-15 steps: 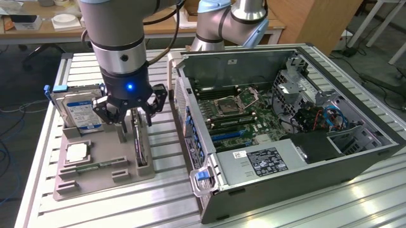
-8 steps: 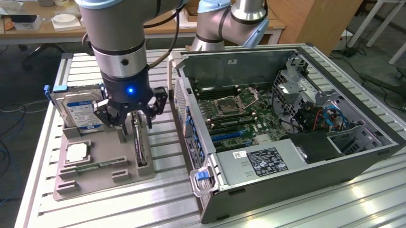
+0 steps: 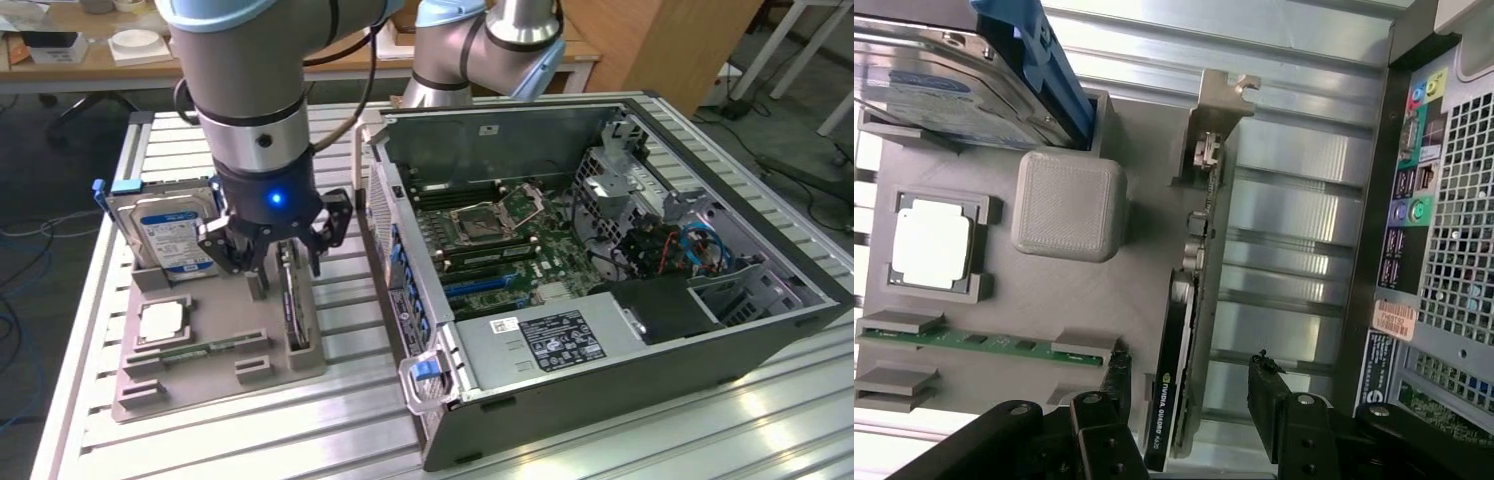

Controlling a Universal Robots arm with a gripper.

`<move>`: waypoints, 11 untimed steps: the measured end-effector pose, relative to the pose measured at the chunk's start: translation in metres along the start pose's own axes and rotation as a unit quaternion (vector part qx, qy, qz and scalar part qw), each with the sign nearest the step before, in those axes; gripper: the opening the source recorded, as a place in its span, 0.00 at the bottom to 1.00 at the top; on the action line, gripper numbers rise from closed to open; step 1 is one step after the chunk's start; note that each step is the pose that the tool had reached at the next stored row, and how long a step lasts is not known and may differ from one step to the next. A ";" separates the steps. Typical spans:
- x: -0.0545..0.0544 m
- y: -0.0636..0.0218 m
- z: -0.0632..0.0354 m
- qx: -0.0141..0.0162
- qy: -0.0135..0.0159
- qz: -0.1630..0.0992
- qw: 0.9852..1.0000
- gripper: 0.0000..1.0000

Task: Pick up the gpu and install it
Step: 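Pick up the gpu and move the gpu toward the slot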

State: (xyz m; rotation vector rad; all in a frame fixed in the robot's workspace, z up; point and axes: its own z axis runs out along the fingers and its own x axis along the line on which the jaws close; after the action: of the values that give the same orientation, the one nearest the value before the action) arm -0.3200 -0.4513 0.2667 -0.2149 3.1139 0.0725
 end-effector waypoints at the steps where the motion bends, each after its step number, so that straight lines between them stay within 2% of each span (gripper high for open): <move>1: 0.000 -0.0003 0.0008 0.000 0.000 0.000 1.000 0.59; 11: 0.001 -0.0038 0.0087 0.000 0.000 -0.001 1.000 0.59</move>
State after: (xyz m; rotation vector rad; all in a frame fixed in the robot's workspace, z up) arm -0.3200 -0.4547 0.2578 -0.2179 3.1136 0.0727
